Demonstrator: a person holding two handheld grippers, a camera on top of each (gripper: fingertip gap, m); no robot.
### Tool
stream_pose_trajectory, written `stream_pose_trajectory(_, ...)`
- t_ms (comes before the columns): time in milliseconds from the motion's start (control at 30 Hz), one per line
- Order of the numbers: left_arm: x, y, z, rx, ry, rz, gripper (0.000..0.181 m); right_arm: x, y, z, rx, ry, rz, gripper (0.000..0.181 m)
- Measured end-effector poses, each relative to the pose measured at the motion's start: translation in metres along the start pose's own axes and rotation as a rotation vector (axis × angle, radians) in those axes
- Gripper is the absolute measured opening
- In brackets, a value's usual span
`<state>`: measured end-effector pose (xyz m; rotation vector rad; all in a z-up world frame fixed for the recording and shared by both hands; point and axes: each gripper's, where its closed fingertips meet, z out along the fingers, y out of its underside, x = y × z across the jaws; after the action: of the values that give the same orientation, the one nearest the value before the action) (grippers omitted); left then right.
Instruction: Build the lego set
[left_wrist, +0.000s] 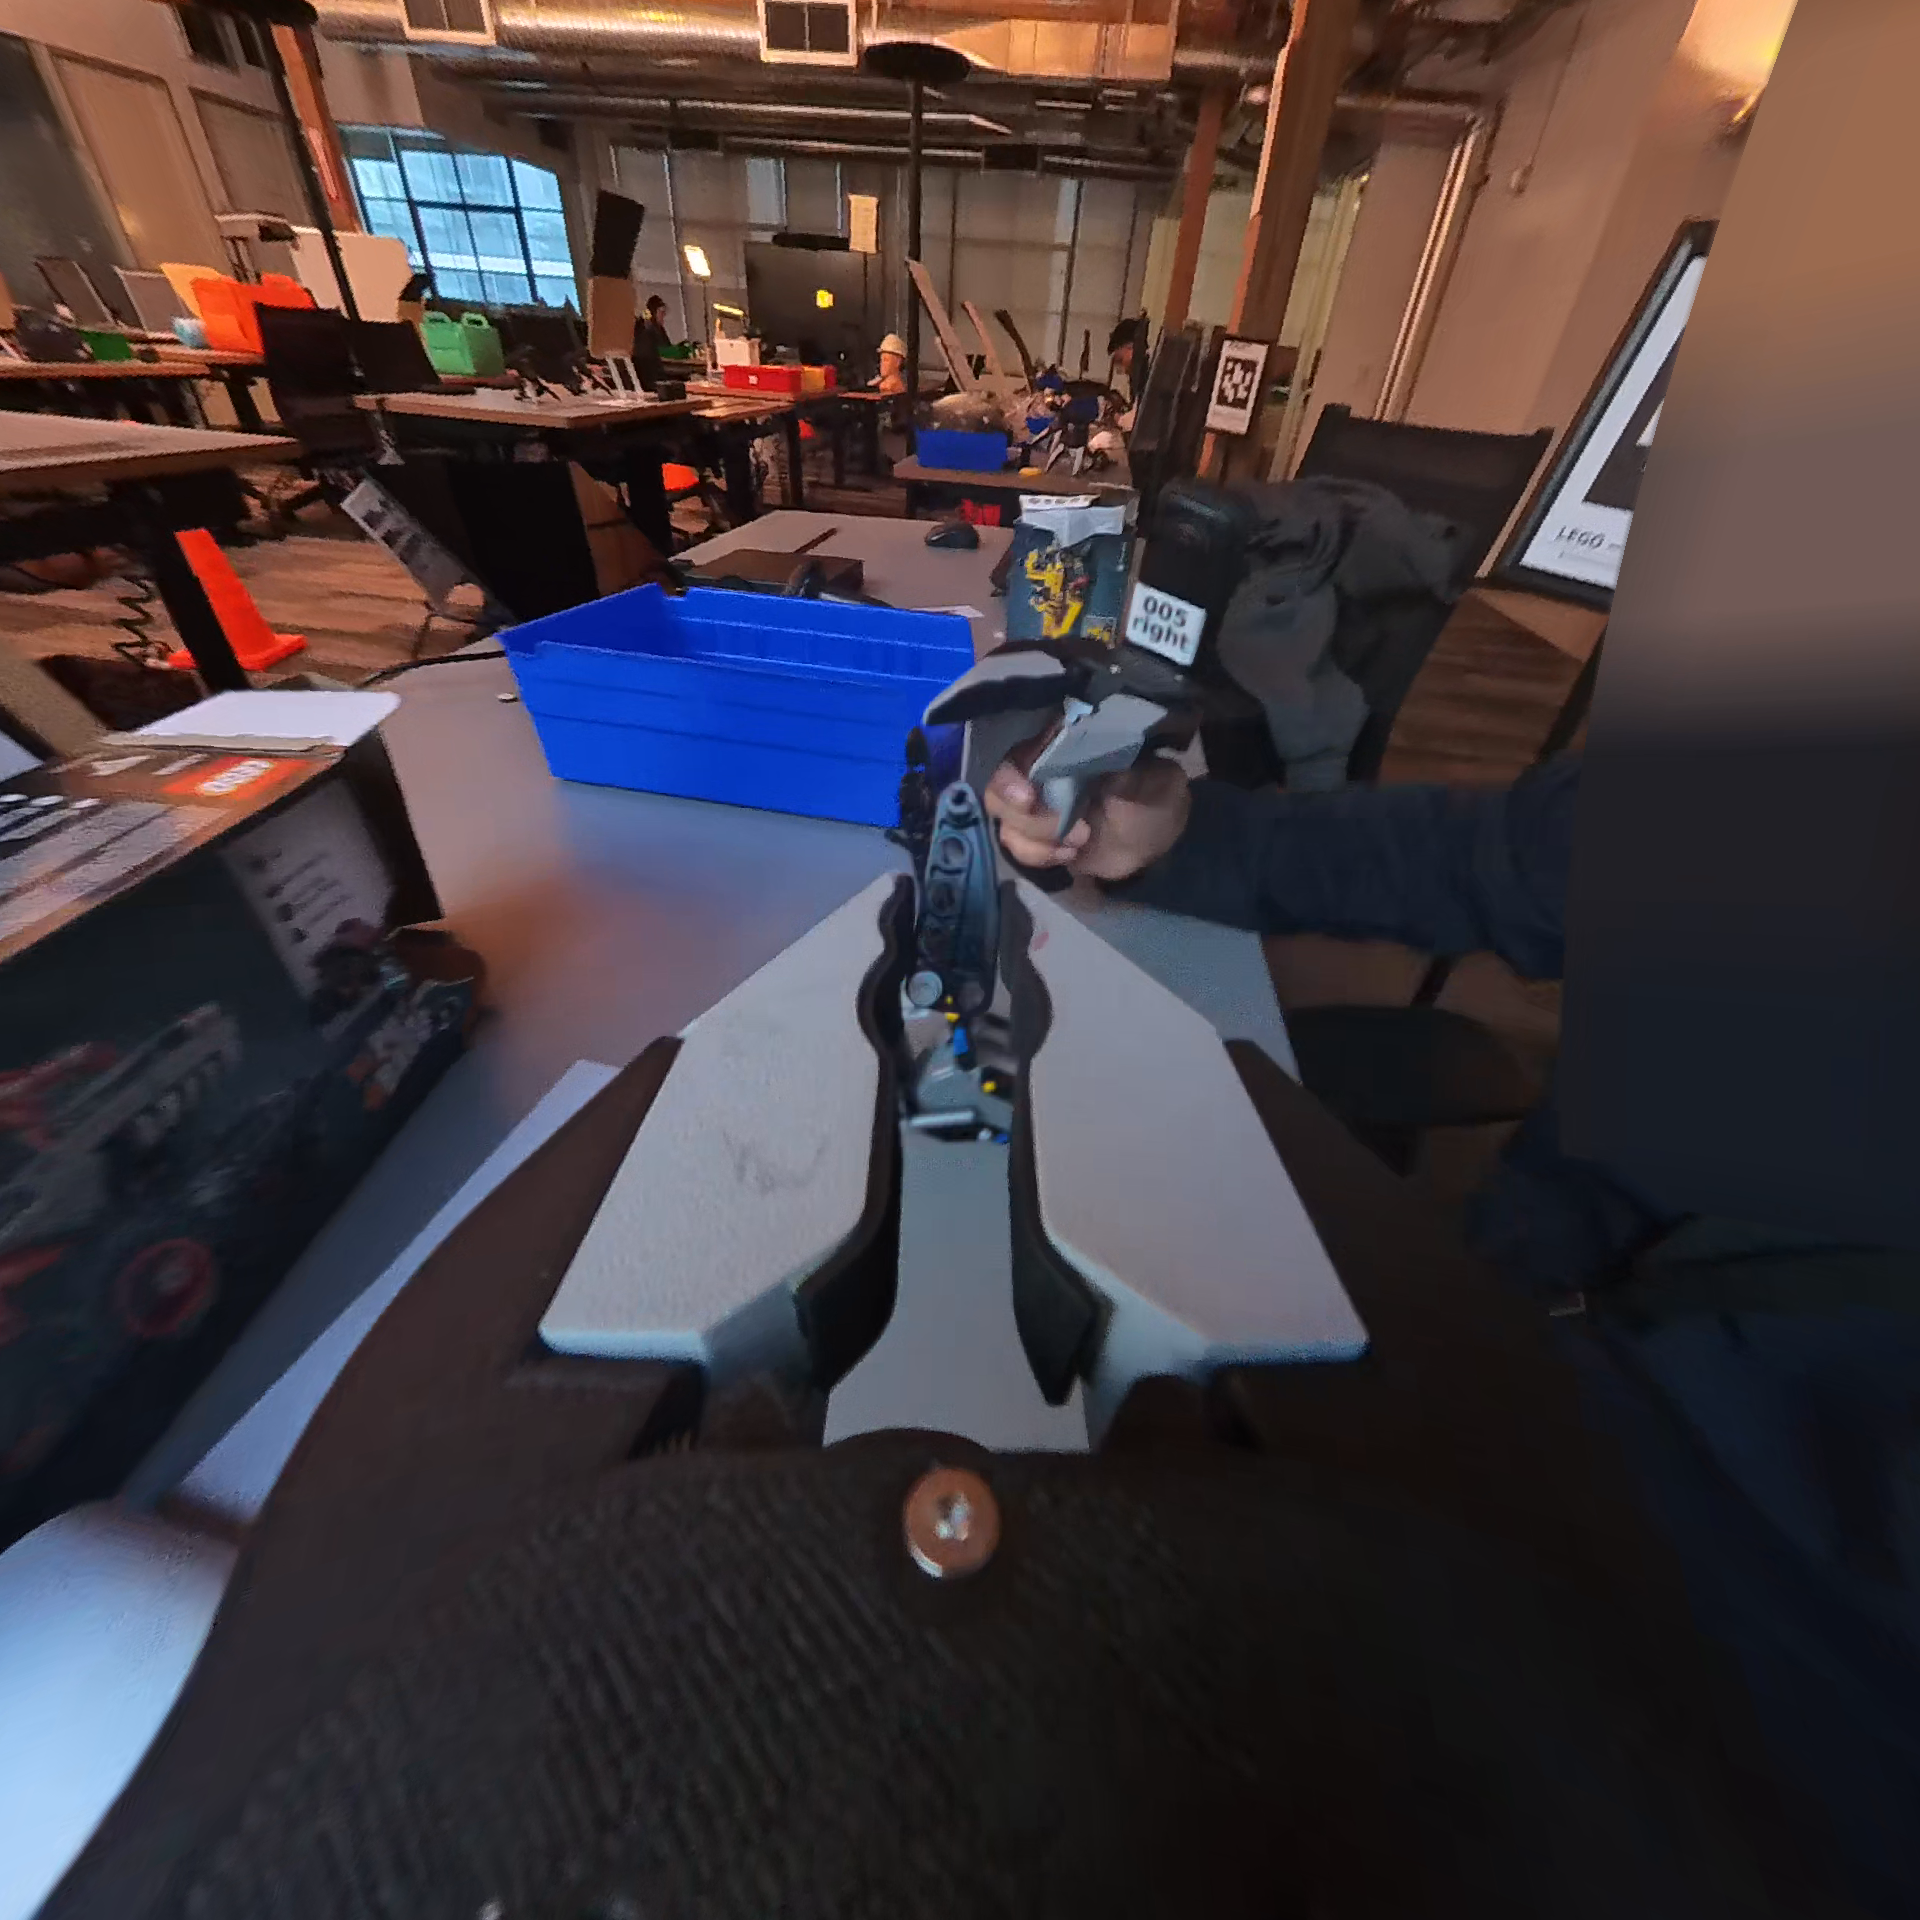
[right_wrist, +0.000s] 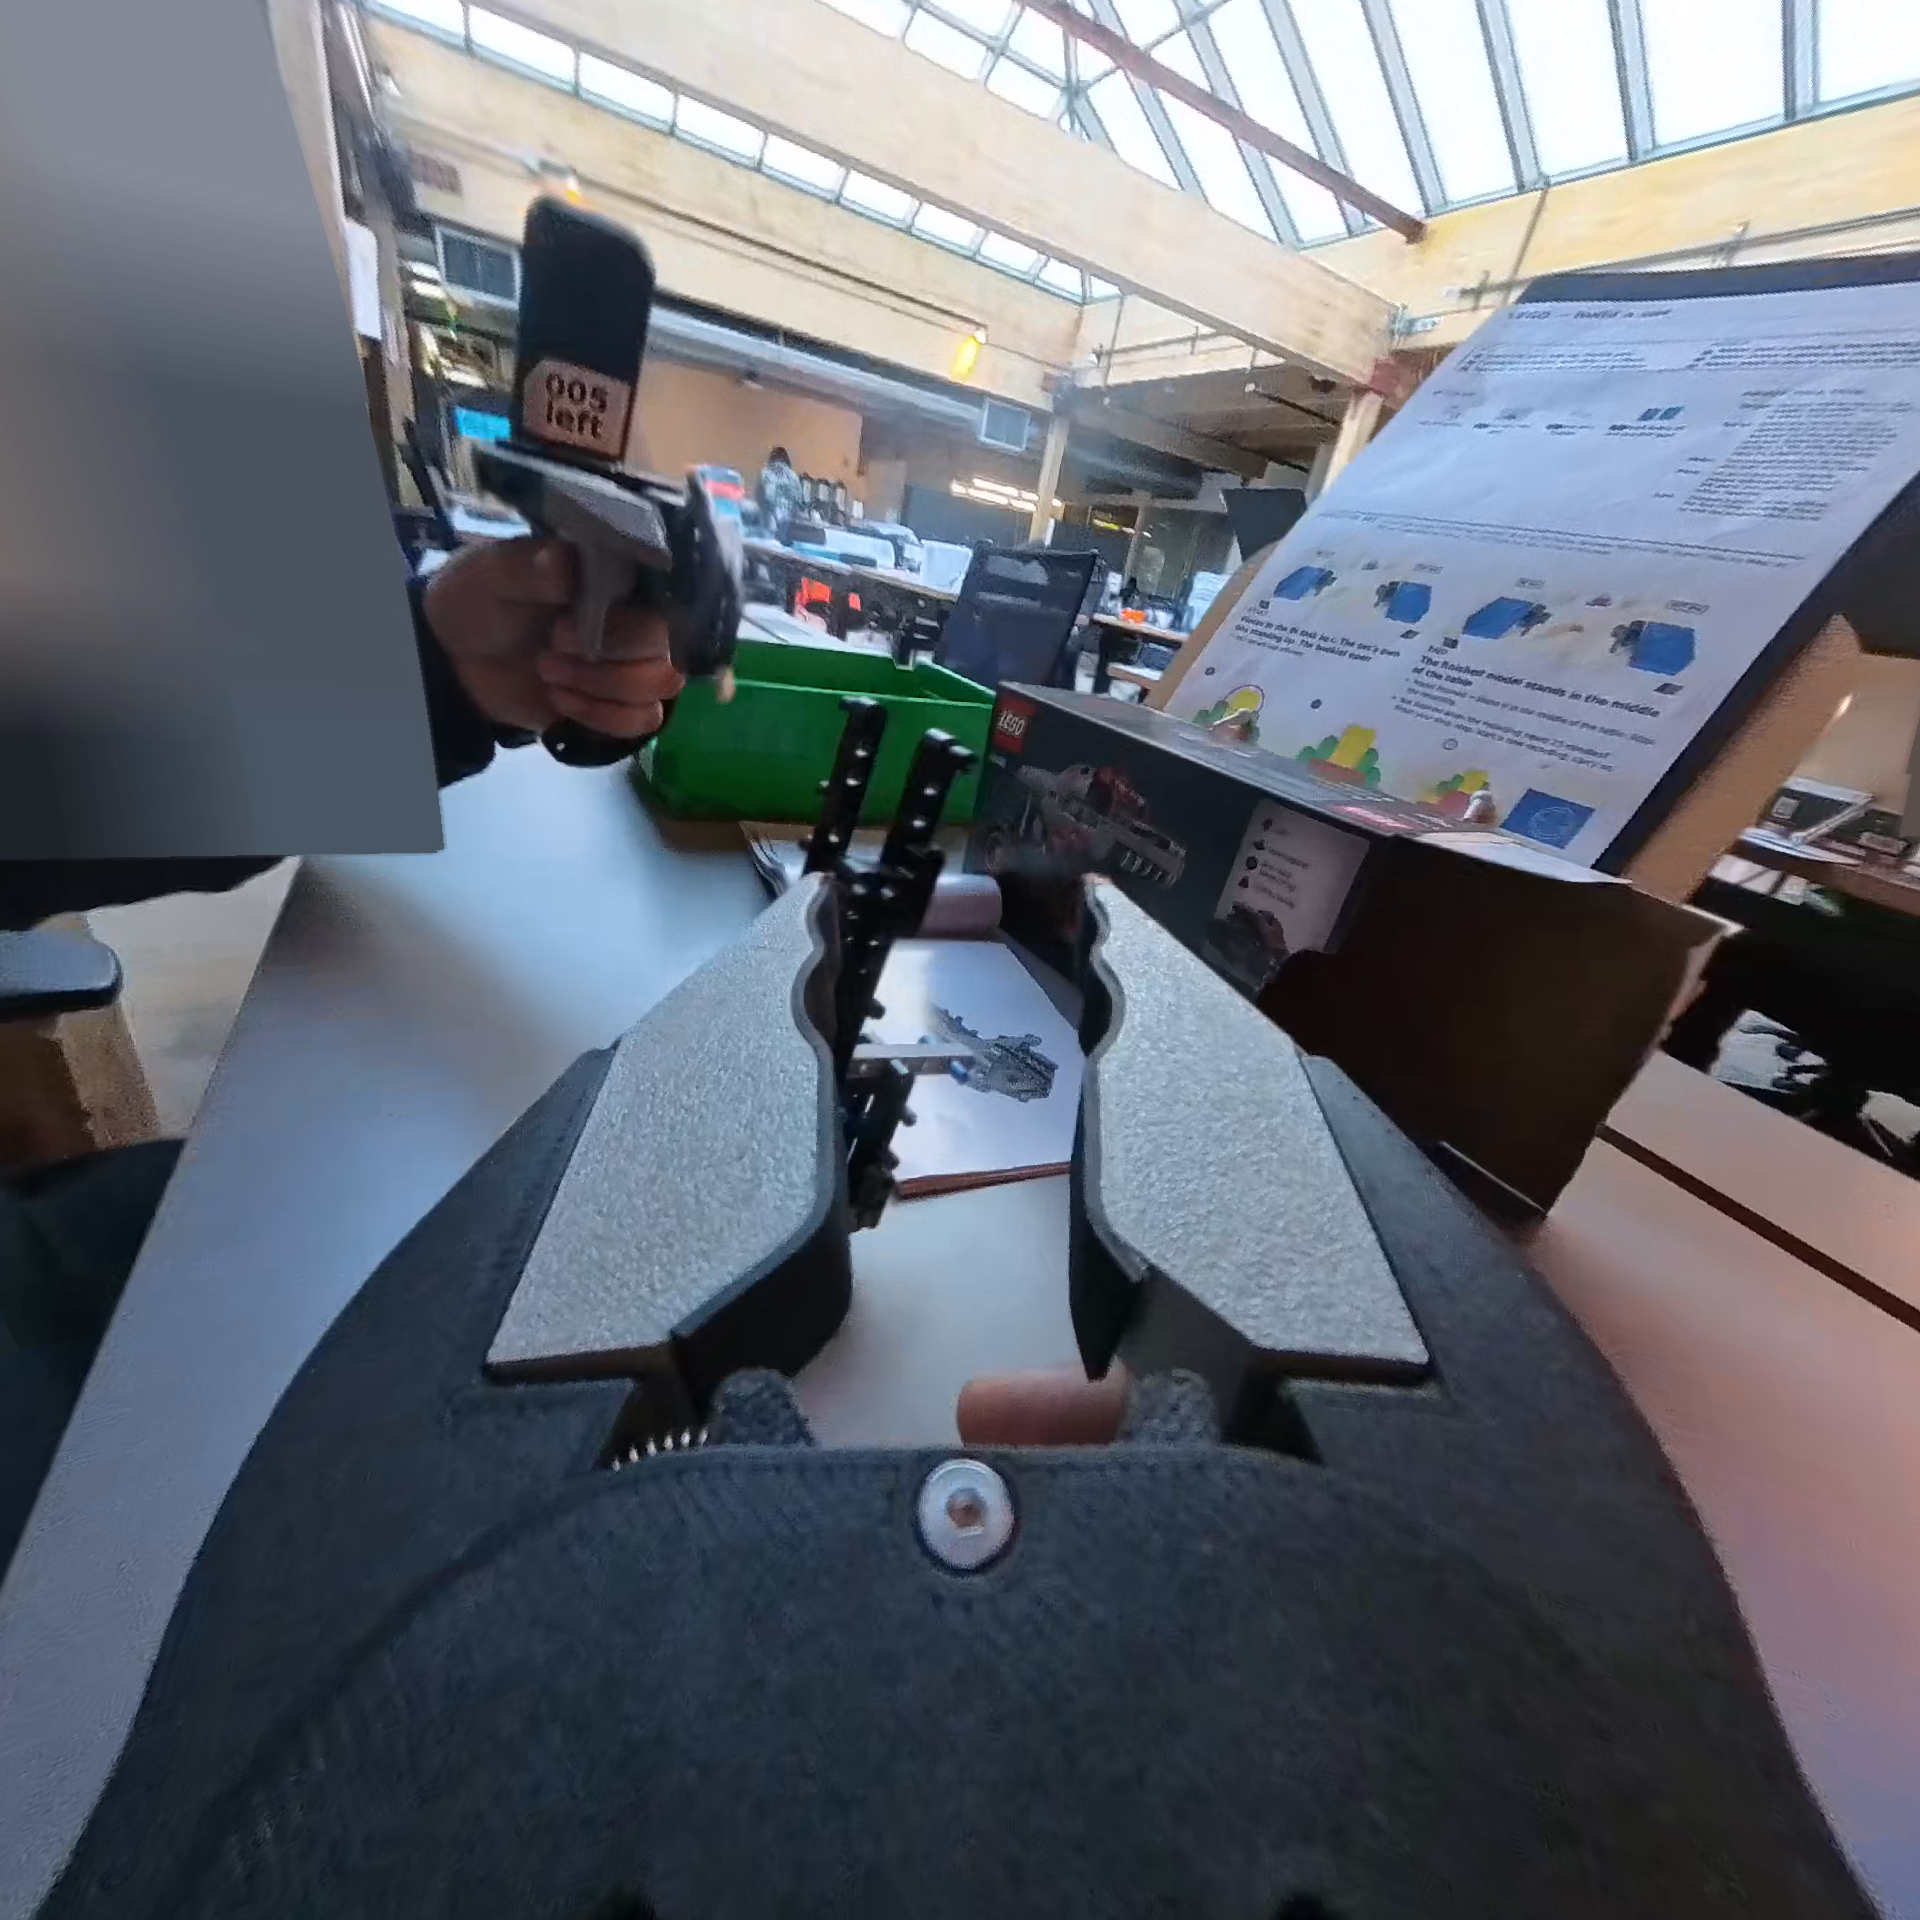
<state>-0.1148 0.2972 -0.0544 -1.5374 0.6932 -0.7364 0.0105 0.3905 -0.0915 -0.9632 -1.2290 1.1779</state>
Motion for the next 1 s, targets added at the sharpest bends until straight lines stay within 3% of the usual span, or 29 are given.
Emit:
stream_pose_trajectory(233, -0.04, 0.034, -0.02, 0.008, -0.066, -0.067, 0.0, 0.029, 0.011, 0.008, 0.028, 0.006, 0.134, 0.044)
stream_pose_trajectory(300, -0.033, 0.044, -0.014, -0.01, 0.016, -0.158, 0.0, 0.025, 0.021, 0.012, -0.008, -0.021, 0.15, 0.044)
stream_pose_trajectory(533, -0.037, 0.077, -0.002, -0.101, 0.021, -0.277, 0.0, 0.024, 0.031, 0.016, -0.048, -0.03, 0.148, 0.042)
stream_pose_trajectory(633, -0.036, 0.075, -0.004, -0.068, 0.061, -0.347, 0.0, 0.029, 0.026, 0.011, -0.023, -0.014, 0.142, 0.04)
stream_pose_trajectory(833, -0.038, 0.065, -0.008, -0.026, 0.047, -0.268, 0.0, 0.026, 0.024, 0.011, -0.022, -0.019, 0.126, 0.038)
stream_pose_trajectory(933, -0.027, 0.051, -0.01, 0.06, 0.123, -0.237, 0.0, 0.02, 0.021, 0.011, -0.026, -0.017, 0.064, 0.038)
stream_pose_trajectory(1000, -0.005, 0.035, -0.015, 0.152, 0.262, -0.185, 0.0, 0.016, 0.014, 0.009, -0.014, -0.001, -0.011, 0.036)
